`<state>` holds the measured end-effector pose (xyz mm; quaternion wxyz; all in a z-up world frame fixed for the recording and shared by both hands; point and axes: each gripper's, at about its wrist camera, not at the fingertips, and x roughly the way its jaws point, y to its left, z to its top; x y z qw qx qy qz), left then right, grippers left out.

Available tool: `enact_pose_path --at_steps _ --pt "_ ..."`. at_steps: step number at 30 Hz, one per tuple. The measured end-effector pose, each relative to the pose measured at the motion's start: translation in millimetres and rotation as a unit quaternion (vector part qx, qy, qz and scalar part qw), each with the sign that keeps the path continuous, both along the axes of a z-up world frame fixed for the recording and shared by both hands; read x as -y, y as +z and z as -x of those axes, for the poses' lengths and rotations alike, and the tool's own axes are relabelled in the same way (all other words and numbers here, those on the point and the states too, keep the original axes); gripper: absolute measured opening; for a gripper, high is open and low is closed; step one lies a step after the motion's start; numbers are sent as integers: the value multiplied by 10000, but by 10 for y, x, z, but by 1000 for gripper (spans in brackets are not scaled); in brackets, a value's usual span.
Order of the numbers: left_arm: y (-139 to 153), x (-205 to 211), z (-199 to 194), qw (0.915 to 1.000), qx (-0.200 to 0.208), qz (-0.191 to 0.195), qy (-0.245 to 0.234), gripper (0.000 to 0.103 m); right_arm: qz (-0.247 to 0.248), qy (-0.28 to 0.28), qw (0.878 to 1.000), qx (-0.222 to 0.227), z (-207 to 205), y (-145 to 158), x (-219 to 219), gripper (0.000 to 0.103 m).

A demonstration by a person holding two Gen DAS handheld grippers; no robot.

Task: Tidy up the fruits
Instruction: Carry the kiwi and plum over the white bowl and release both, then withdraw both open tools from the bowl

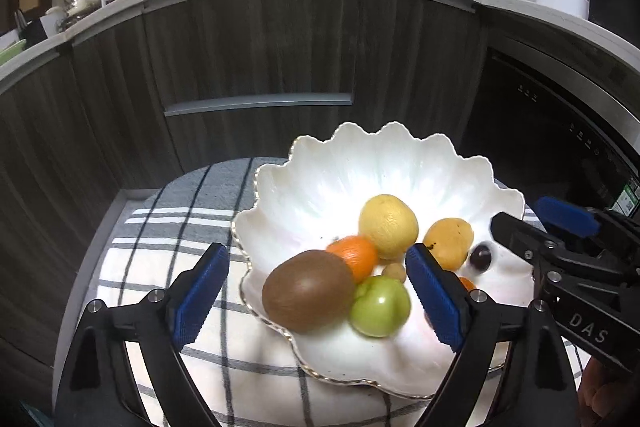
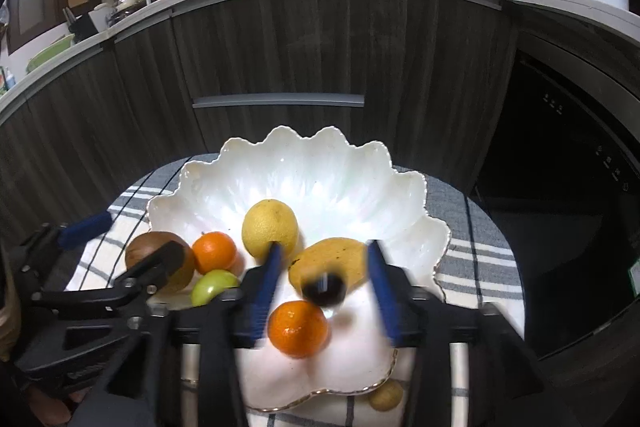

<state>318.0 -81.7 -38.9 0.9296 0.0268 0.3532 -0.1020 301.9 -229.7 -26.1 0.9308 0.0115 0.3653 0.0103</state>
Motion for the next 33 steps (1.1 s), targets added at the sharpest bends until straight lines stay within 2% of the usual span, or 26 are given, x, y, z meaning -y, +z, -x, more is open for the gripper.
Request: enact_pose_path --at_steps 2,5,9,18,33 --pt "2 -34 -4 10000 -5 -20 72 91 120 -144 9998 71 19 23 2 73" --pt "11 -67 12 9998 29 -76 180 97 276 -298 9991 123 37 47 11 84" --pt "24 -80 62 9997 43 -83 236 101 359 -349 9987 129 74 76 13 85" --pt "174 -113 256 9994 130 -30 309 101 396 -494 9978 202 266 234 5 85" --pt "554 -213 695 9982 514 -35 295 101 485 -547 9959 525 725 644 -71 85"
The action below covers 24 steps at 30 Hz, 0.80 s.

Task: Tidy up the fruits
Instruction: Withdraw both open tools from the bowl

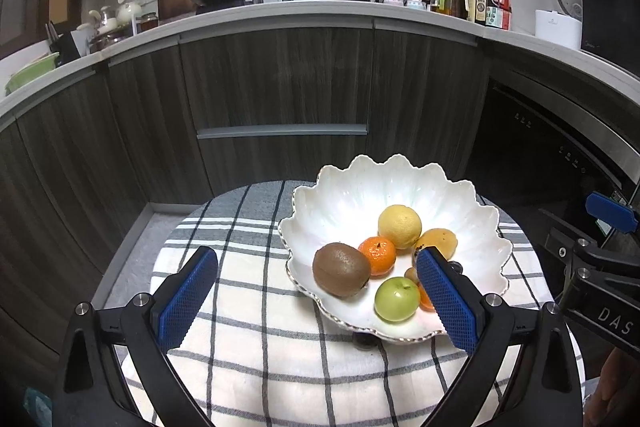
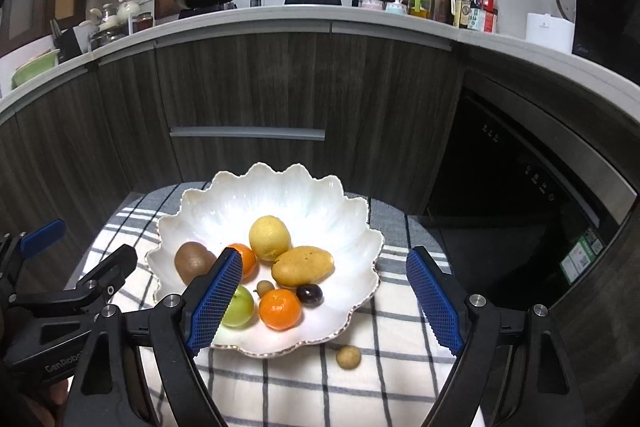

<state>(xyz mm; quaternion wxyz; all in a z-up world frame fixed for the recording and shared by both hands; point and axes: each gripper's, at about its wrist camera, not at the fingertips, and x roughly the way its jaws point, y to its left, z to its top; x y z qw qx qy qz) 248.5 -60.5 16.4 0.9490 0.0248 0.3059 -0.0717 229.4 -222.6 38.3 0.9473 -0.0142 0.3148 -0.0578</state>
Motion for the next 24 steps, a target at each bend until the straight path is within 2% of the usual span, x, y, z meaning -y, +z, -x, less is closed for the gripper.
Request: enact_pose_path --at_steps 9,12,16,24 --pt "-9 24 386 9998 119 -130 9 101 9 -101 9999 67 298 35 38 85" --pt "-79 13 567 9997 166 -192 58 101 -32 -143 9999 -23 410 -63 75 85" --pt "-273 -4 791 9998 28 -186 86 101 -76 -159 9997 -177 584 -239 100 85" --pt "-475 53 957 9998 -66 -183 86 101 -152 -206 9983 -531 817 -585 174 85"
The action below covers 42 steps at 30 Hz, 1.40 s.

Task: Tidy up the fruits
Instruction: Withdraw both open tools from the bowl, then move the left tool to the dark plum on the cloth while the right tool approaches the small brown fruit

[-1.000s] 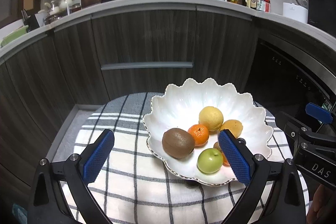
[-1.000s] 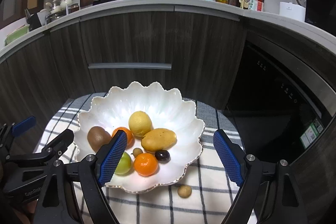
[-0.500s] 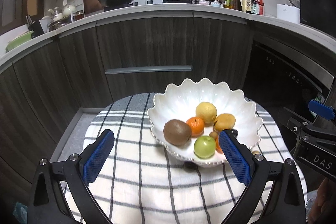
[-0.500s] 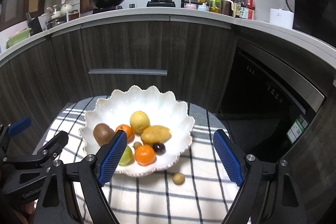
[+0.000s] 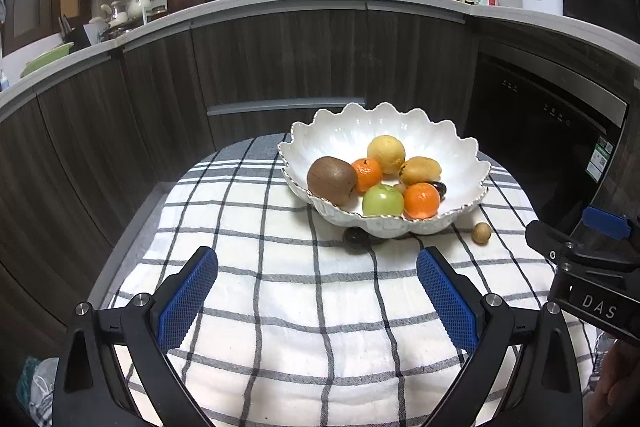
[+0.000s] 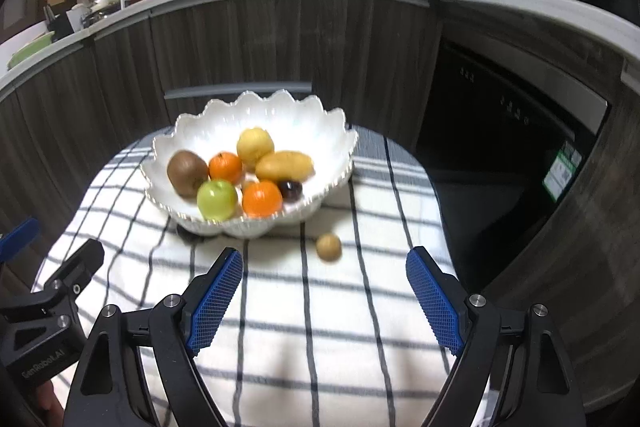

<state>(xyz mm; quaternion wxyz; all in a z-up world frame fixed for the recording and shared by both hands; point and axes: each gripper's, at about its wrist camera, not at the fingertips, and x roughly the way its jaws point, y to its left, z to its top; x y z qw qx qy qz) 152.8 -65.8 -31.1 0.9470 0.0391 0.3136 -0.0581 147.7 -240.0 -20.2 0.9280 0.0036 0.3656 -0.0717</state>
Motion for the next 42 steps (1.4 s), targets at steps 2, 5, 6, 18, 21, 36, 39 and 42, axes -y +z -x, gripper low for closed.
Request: enact_pose_path --at_steps 2,5,6,18,21,36,39,42 --pt "-40 20 5 10000 -1 5 -12 101 -11 -23 10000 -3 24 -31 27 85" --pt "-125 46 -44 10000 -75 14 28 101 -2 -62 10000 -27 12 -83 67 85" --pt "-162 60 -80 9999 -130 20 51 101 -7 -75 10000 -41 -5 -104 79 85" --pt "-376 156 -510 9993 -300 -47 216 100 -61 -101 9992 -372 -519 -417 198 77" --pt "-488 163 -615 9988 -444 -27 215 96 -77 -49 9982 -601 -664 -572 214 64" --pt "-727 147 -878 9964 -788 176 248 93 -199 -11 9954 -932 -1067 -856 236 41" --pt "-741 144 -887 9963 -809 173 239 93 -281 32 9944 -1018 -1085 -915 236 29" --pt "-745 137 -890 9964 -792 172 233 92 -277 63 9945 -1007 -1082 -935 230 28"
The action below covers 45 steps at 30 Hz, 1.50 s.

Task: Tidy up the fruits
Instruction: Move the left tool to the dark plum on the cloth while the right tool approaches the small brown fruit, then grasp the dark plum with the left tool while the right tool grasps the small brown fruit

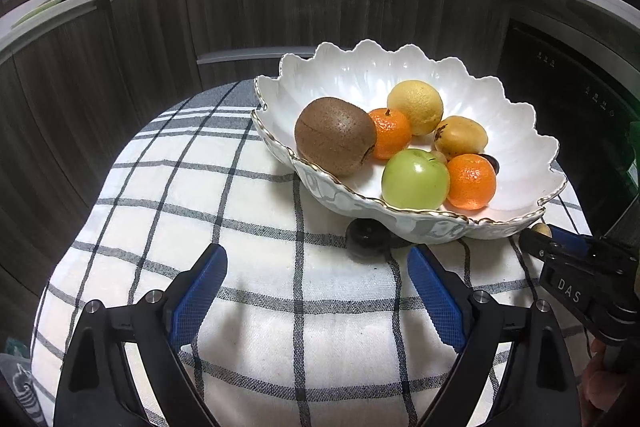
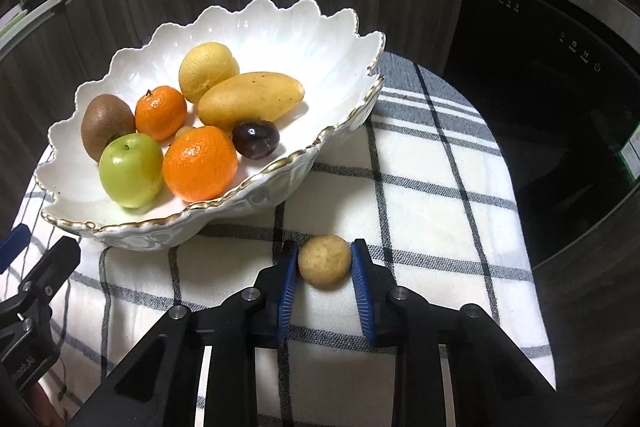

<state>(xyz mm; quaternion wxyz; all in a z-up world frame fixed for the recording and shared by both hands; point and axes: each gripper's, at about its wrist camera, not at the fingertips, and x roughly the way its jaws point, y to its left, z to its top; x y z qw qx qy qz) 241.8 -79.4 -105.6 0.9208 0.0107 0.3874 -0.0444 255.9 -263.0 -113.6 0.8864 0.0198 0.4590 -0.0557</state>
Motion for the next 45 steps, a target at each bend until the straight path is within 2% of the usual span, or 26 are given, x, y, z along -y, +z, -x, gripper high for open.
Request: enact_pose_path --at_steps 2,4,8,12,18,23,29,35,45 --pt "9 0 -1 10000 26 13 -41 91 -13 25 10000 38 19 14 -7 28" --pt "21 6 -12 9999 20 42 -103 84 -9 40 9999 110 65 56 -22 28" --pt "11 21 -28 9998 -9 39 -202 83 -37 48 9996 276 173 159 -44 28" --pt "-40 63 -80 9989 -188 44 -433 72 -120 67 9993 349 213 208 -73 28" --pt "-79 150 -171 9964 -298 -230 -766 66 -201 75 9990 398 244 231 -103 28" --pt "-142 195 -248 9940 -396 -289 -976 65 -306 74 9989 361 230 210 -125 28" --pt "-213 210 -361 9924 -541 -289 -1068 51 -334 92 9988 344 205 191 -168 28" --pt "-230 256 -377 9897 -626 -214 -1268 29 -387 90 9988 300 186 162 -170 28" --pt "-185 157 -199 9909 -574 -213 -1199 28 -428 105 9985 326 207 189 -192 28"
